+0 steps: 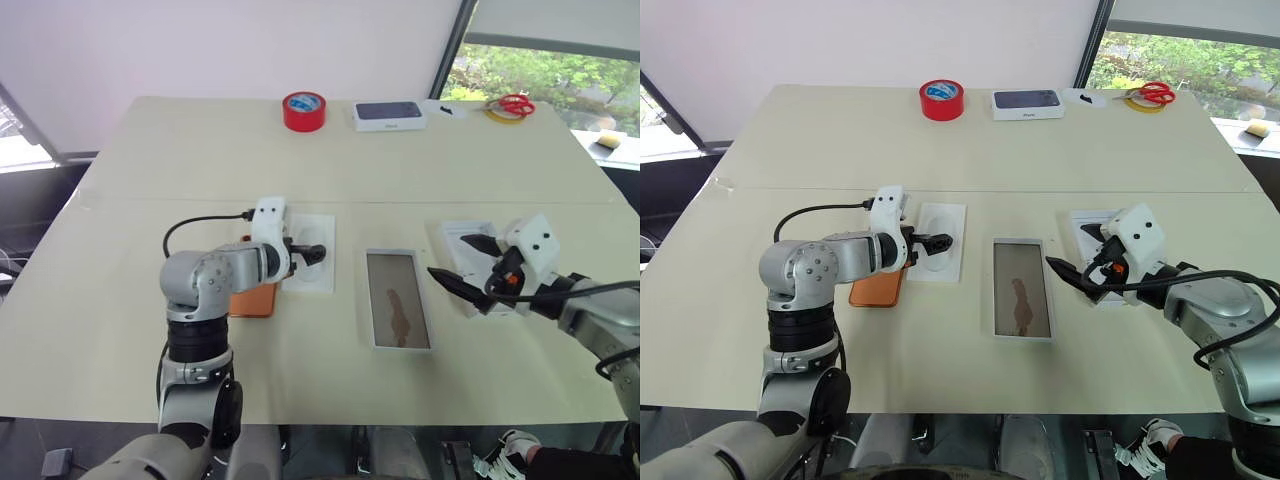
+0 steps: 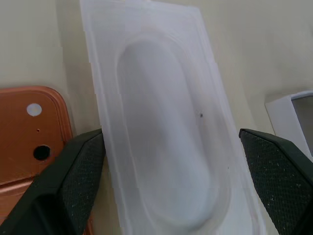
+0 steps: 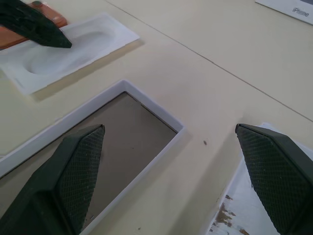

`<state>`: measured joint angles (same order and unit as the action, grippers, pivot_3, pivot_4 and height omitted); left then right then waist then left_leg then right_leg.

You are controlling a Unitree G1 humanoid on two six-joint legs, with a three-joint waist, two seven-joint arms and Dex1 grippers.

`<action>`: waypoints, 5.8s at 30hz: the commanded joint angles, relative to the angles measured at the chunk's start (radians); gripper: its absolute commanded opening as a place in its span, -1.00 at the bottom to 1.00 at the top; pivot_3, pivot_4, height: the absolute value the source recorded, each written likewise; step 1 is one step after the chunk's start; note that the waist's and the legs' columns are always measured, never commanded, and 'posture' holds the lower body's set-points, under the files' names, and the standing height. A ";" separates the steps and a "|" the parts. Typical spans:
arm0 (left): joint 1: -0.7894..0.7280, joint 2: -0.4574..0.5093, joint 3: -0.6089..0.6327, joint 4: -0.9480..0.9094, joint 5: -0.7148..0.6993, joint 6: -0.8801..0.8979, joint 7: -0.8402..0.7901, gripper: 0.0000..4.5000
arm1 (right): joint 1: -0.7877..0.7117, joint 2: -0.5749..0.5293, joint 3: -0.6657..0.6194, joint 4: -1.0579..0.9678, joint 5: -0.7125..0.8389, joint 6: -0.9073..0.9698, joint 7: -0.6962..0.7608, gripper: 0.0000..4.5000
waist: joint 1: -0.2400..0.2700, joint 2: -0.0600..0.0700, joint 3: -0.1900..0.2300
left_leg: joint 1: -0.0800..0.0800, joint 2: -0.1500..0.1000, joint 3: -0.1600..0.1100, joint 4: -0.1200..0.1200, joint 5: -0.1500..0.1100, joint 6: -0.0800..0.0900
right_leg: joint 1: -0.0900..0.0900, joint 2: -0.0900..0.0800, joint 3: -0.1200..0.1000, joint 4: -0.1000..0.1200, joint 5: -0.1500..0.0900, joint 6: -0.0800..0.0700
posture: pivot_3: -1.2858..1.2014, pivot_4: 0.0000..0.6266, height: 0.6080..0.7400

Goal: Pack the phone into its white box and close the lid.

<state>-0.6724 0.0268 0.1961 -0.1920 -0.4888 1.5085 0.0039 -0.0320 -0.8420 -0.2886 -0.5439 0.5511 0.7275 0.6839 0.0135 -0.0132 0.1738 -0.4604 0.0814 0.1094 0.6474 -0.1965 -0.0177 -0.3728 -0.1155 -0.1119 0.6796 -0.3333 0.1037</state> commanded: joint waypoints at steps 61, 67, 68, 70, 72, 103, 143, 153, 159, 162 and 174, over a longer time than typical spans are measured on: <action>-0.228 -0.018 0.570 0.071 -0.114 0.106 -0.070 -1.00 | -0.451 0.096 0.710 0.178 -0.511 -0.197 0.297 -0.64 | 0.000 -0.006 0.002 | 0.000 0.000 -0.001 0.001 0.003 -0.006 | 0.000 0.000 -0.001 0.001 0.000 0.000 | 0.03 -0.52 0.85; -0.168 -0.114 0.508 0.001 -0.195 0.106 -0.014 -1.00 | -0.376 0.066 0.470 0.082 -0.397 -0.130 0.269 0.27 | 0.001 -0.007 0.002 | 0.000 0.000 -0.001 0.000 0.003 -0.006 | 0.000 0.000 -0.001 0.001 0.000 0.000 | 0.03 -0.52 0.85; -0.152 -0.125 0.489 -0.011 -0.210 0.106 -0.004 -1.00 | -0.356 0.052 0.430 0.069 -0.382 -0.122 0.270 0.27 | 0.001 -0.007 0.002 | 0.000 0.000 -0.001 0.000 0.003 -0.006 | 0.000 -0.001 -0.001 0.001 0.000 0.000 | 0.03 -0.52 0.85; -0.115 -0.130 0.445 -0.031 -0.236 0.106 0.012 -1.00 | -0.318 0.027 0.368 0.058 -0.366 -0.112 0.263 0.27 | -0.001 -0.007 0.002 | 0.000 0.000 0.000 0.000 0.003 -0.005 | 0.001 -0.001 -0.001 0.001 0.000 0.000 | 0.03 -0.52 0.85; -0.088 -0.148 0.430 -0.042 -0.269 0.106 0.033 -1.00 | -0.282 0.007 0.314 0.058 -0.355 -0.106 0.252 0.27 | -0.002 -0.007 0.003 | 0.000 0.000 -0.001 0.000 0.003 -0.005 | 0.001 -0.001 -0.001 0.001 0.000 0.000 | 0.03 -0.52 0.85; 0.023 0.108 0.167 -0.115 -0.350 -0.094 -0.076 0.57 | -0.337 0.081 0.381 0.129 -0.395 -0.114 0.097 -0.98 | -0.004 -0.006 0.002 | 0.000 0.001 0.000 0.000 0.003 -0.006 | -0.001 0.001 0.000 0.001 0.000 0.000 | 0.03 -0.52 0.85; 0.389 0.730 -0.154 -0.155 -0.100 -0.748 -0.832 0.57 | -0.627 0.473 0.657 0.592 -0.723 -0.162 -0.215 -0.98 | -0.028 -0.004 0.003 | -0.002 0.002 0.005 -0.002 0.002 -0.004 | -0.006 0.000 0.001 0.002 0.000 -0.001 | 0.03 -0.52 0.85; 0.302 0.679 0.102 -0.007 -0.194 -0.391 -0.531 0.98 | -0.589 0.512 0.733 0.293 -0.603 0.044 -0.027 -1.00 | -0.030 -0.005 0.003 | -0.002 0.003 0.001 -0.003 0.001 -0.002 | -0.005 0.002 0.001 0.003 0.000 -0.001 | 0.03 -0.52 0.85; 0.289 0.646 0.233 0.012 -0.274 -0.164 -0.457 0.98 | -0.628 0.533 0.865 0.330 -0.636 0.103 0.006 -1.00 | -0.027 -0.005 0.003 | -0.002 0.002 0.001 -0.002 0.001 -0.002 | -0.005 0.001 0.001 0.003 0.000 -0.001 | 0.03 -0.52 0.85; 0.295 0.662 0.198 0.005 -0.287 -0.036 -0.456 0.98 | -0.665 0.549 0.920 0.405 -0.671 0.089 -0.003 -1.00 | -0.027 -0.005 0.002 | -0.001 0.002 0.001 -0.002 0.002 -0.003 | -0.005 0.001 0.001 0.003 0.000 -0.001 | 0.03 -0.52 0.85; 0.286 0.510 0.165 -0.011 -0.372 0.106 -0.403 0.98 | -0.731 0.641 0.940 0.578 -0.725 0.032 -0.023 -1.00 | -0.027 -0.004 -0.003 | 0.001 0.002 0.001 -0.002 0.003 -0.006 | -0.002 0.001 0.001 0.003 0.000 -0.001 | 0.03 -0.52 0.85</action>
<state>-0.4080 0.5558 0.4097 -0.2055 -0.8283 1.5830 -0.4074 -0.7560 -0.2112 0.6437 0.0253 -0.1639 0.7694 0.6637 -0.0138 -0.0173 0.1713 -0.4587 0.0829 0.1106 0.6453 -0.1933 -0.0238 -0.3744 -0.1151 -0.1111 0.6827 -0.3333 0.1030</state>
